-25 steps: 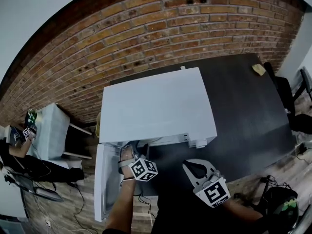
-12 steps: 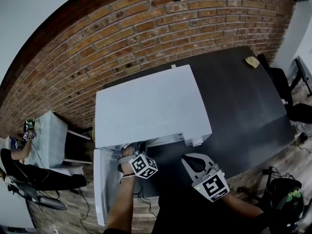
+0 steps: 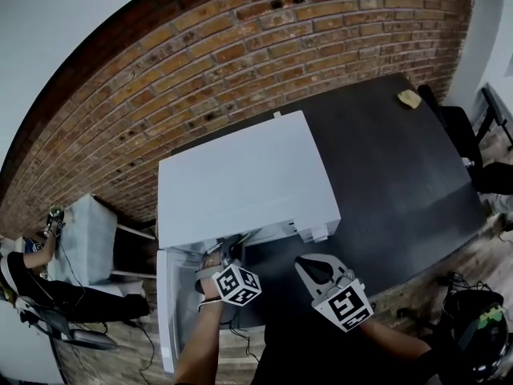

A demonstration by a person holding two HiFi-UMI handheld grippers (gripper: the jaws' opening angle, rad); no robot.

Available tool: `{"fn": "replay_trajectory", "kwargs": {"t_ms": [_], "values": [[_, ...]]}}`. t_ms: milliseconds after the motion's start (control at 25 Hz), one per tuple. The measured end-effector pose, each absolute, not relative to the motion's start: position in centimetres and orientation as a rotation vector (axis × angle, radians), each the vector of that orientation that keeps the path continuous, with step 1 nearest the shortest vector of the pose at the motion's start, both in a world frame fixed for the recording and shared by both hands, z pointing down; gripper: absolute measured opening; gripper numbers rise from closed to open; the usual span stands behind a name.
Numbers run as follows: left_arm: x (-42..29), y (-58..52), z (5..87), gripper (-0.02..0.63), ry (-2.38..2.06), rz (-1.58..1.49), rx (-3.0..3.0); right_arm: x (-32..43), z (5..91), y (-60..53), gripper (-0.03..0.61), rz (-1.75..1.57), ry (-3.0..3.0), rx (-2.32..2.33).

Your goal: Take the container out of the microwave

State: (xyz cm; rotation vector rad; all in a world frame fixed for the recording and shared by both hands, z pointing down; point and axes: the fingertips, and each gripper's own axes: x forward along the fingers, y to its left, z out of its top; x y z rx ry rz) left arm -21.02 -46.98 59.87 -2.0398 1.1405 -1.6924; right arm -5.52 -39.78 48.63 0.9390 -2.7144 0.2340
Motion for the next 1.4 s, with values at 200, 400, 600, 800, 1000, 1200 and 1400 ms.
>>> {"fn": "replay_trajectory", "kwargs": {"t_ms": [200, 400, 600, 800, 1000, 1200, 1400], "values": [[-19.0, -44.2, 58.9, 0.026, 1.151, -1.660, -2.071, -5.1, 48.1, -38.8, 0.063, 0.250, -2.727, 0.925], [-17.1, -40.5, 59.1, 0.026, 1.227, -1.647, -2.136, -4.9, 48.3, -37.5, 0.063, 0.276, -2.742, 0.881], [-15.6, -36.8, 60.4, 0.026, 1.261, -1.671, -2.174, -5.1, 49.4, -36.1, 0.063, 0.323, -2.755, 0.818], [-15.8, -34.2, 60.8, 0.026, 1.337, -1.706, -2.173, -5.7, 50.0, -35.0, 0.063, 0.338, -2.771, 0.750], [-16.7, -31.9, 60.5, 0.026, 1.429, -1.746, -2.150, -7.0, 50.3, -33.4, 0.063, 0.337, -2.792, 0.654], [-17.2, -29.0, 58.2, 0.026, 1.458, -1.766, -2.134, -7.6, 50.3, -32.3, 0.063, 0.332, -2.812, 0.609], [-14.8, -26.3, 54.7, 0.026, 1.208, -1.790, -2.222, -7.6, 50.6, -32.7, 0.063, 0.345, -2.810, 0.615]]}}
